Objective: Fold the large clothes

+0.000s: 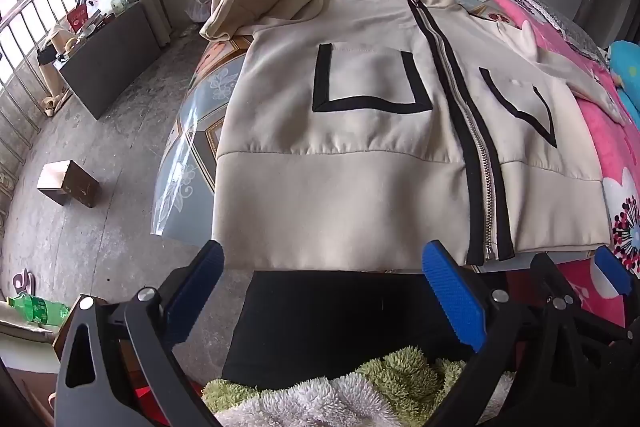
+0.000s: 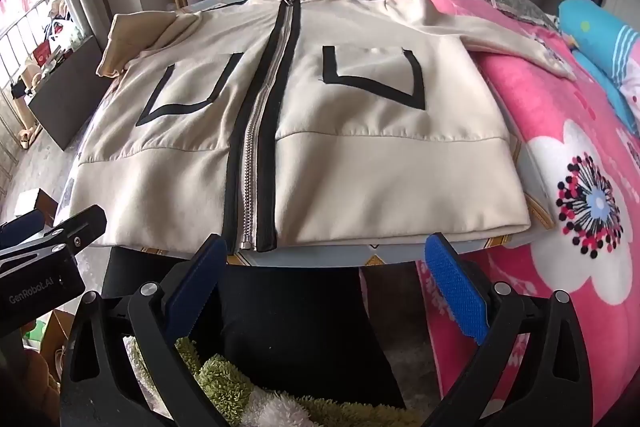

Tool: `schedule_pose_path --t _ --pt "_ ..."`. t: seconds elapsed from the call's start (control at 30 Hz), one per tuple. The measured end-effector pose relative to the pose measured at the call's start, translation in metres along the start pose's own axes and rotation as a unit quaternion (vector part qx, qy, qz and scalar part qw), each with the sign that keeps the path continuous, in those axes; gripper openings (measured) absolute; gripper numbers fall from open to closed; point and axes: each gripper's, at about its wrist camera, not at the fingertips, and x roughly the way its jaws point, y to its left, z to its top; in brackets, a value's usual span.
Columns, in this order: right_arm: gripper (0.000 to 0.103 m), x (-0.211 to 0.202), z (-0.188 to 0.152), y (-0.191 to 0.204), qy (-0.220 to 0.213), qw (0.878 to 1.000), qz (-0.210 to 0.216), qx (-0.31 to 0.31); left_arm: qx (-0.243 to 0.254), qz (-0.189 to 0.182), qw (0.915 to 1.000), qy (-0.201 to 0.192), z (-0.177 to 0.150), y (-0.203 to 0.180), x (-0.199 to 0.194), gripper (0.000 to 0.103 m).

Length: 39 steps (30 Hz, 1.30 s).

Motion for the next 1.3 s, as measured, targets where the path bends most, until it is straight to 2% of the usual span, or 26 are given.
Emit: schedule_pose_path --t 1.3 --pt "0.096 -0.0096 0.0038 -0.0005 -0.015 1.0 -0.007 -0.002 -0.003 0.002 1.0 -0.008 -0.0021 0.0056 -0.0029 0.098"
